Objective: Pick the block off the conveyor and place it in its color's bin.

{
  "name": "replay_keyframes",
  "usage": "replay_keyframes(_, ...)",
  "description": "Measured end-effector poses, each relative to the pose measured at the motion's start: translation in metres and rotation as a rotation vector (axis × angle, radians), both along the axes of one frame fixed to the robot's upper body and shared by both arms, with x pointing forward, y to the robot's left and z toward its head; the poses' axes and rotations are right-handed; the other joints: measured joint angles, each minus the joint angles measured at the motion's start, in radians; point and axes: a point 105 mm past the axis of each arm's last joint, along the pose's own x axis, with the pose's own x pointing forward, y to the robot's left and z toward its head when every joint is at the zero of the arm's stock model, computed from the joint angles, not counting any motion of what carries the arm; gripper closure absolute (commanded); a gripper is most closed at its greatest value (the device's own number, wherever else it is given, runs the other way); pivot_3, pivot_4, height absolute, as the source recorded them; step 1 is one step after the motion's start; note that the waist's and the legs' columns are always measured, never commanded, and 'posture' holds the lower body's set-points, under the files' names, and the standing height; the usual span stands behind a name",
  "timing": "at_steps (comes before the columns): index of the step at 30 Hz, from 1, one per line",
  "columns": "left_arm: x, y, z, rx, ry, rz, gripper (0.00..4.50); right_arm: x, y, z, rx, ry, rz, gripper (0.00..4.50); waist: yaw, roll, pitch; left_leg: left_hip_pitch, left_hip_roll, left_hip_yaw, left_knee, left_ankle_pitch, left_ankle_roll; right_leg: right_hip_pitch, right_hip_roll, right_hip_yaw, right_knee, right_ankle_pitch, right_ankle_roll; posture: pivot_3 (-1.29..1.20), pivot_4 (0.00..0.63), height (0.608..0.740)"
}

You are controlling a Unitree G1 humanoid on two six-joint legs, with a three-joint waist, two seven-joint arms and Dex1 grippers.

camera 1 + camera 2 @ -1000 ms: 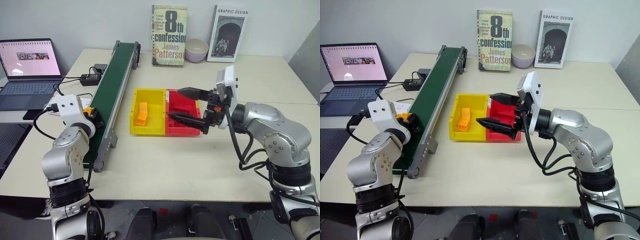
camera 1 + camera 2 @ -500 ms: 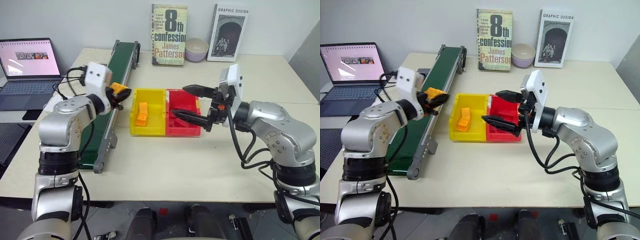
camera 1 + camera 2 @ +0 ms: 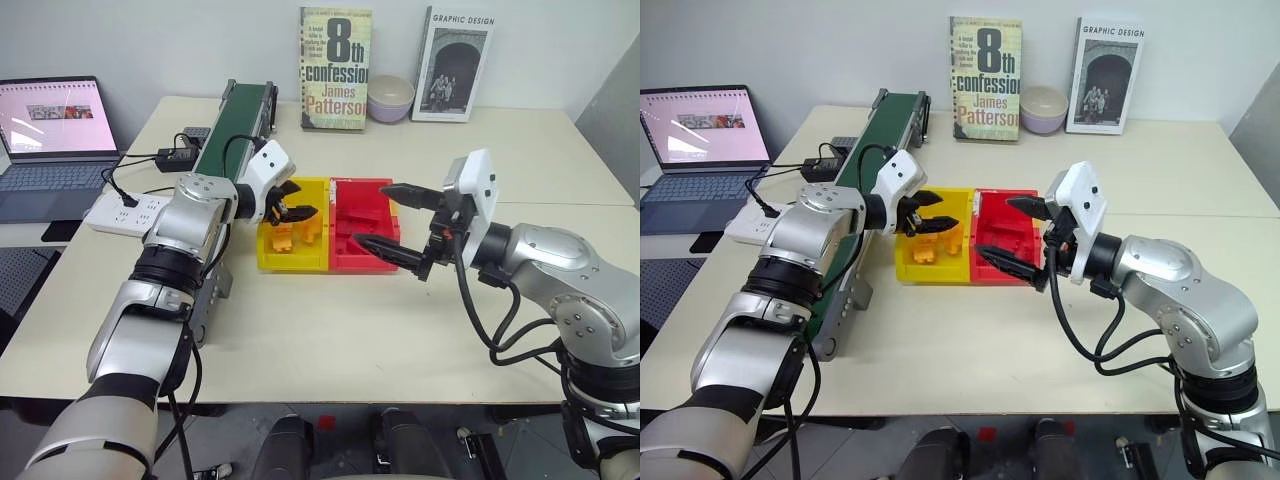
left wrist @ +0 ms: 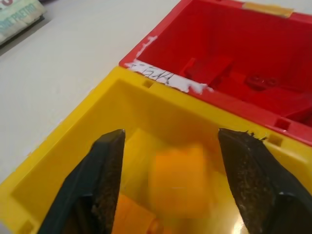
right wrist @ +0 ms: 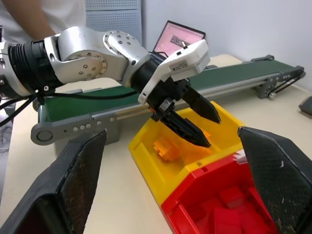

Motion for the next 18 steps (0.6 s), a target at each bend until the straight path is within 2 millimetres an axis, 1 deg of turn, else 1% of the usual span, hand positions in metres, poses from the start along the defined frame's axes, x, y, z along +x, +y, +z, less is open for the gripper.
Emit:
replay_keyframes(1,0.0,0.0,0.001,0.002,-0.005,-0.004,0.47,0.0,0.0,0.0,-0.001,0.001,0.0,0.0,0.0,0.0,0.0,0.0,0.0,0.0,0.0,0.0,0.0,0.0,0.0,0.0,0.0,0.0,0.0,0.0,0.15,0.74)
replay_keyframes(2,0.0,-0.001,0.002,0.007,-0.013,-0.014,0.18,-0.002,0.0,-0.002,-0.001,0.009,0.003,0.0,0.0,0.0,0.0,0.0,0.0,0.0,0.0,0.0,0.0,0.0,0.0,0.0,0.0,0.0,0.0,0.0,0.15,0.74)
replay_keyframes(3,-0.001,-0.001,0.002,0.012,-0.018,-0.022,0.07,-0.003,0.001,-0.002,-0.001,0.013,0.004,0.0,0.0,0.0,0.0,0.0,0.0,0.0,0.0,0.0,0.0,0.0,0.0,0.0,0.0,0.0,0.0,0.0,0.15,0.74)
replay_keyframes(6,-0.003,0.003,0.004,0.029,-0.025,-0.041,0.03,-0.003,0.0,-0.004,-0.012,0.015,0.0,0.0,0.0,0.0,0.0,0.0,0.0,0.0,0.0,0.0,0.0,0.0,0.0,0.0,0.0,0.0,0.0,0.0,0.15,0.74)
replay_keyframes(8,-0.009,0.009,0.008,0.049,-0.03,-0.069,0.03,-0.004,-0.001,-0.004,-0.023,0.015,0.006,0.0,-0.003,0.0,0.0,0.0,0.001,0.0,0.0,0.0,0.0,0.0,0.0,0.0,0.0,0.0,0.0,0.0,0.15,0.74)
replay_keyframes(9,-0.016,0.016,0.01,0.06,-0.029,-0.094,0.03,-0.005,-0.002,-0.004,-0.036,0.015,0.012,0.0,-0.007,0.0,0.0,0.0,0.001,0.0,0.0,0.0,0.0,-0.001,0.0,0.001,0.0,0.0,0.0,0.0,0.15,0.74)
replay_keyframes(10,-0.027,0.03,0.013,0.084,-0.019,-0.113,0.03,-0.003,-0.005,-0.005,-0.053,0.018,0.018,0.0,-0.017,0.0,0.0,0.0,0.001,0.001,-0.001,0.0,0.0,-0.001,0.0,0.001,0.0,0.0,0.0,0.0,0.15,0.74)
replay_keyframes(12,-0.042,0.054,0.022,0.111,-0.008,-0.114,0.03,0.002,-0.011,-0.005,-0.074,0.031,0.013,0.0,-0.024,0.001,0.0,0.0,0.002,0.0,-0.001,0.0,0.0,-0.001,0.0,0.0,0.001,0.0,0.0,0.0,0.15,0.74)
replay_keyframes(15,-0.061,0.072,0.039,0.115,-0.016,-0.11,0.03,0.007,-0.015,-0.002,-0.08,0.024,0.036,0.0,-0.024,0.001,0.0,0.001,0.002,-0.001,0.0,0.0,0.0,0.0,0.0,0.001,0.001,-0.001,0.0,0.0,0.15,0.74)
replay_keyframes(16,-0.065,0.076,0.041,0.113,-0.015,-0.105,0.03,0.008,-0.016,-0.002,-0.083,0.022,0.041,0.0,-0.022,0.001,0.0,0.001,0.002,-0.002,0.0,0.0,0.0,0.0,0.0,0.001,0.001,-0.001,0.0,0.0,0.15,0.74)
replay_keyframes(18,-0.075,0.082,0.04,0.106,0.01,-0.095,0.03,0.01,-0.017,-0.004,-0.091,0.024,0.056,0.0,-0.02,0.001,0.0,0.001,0.001,-0.002,0.0,0.0,0.0,0.001,0.0,0.001,0.001,-0.003,0.003,0.0,0.15,0.74)
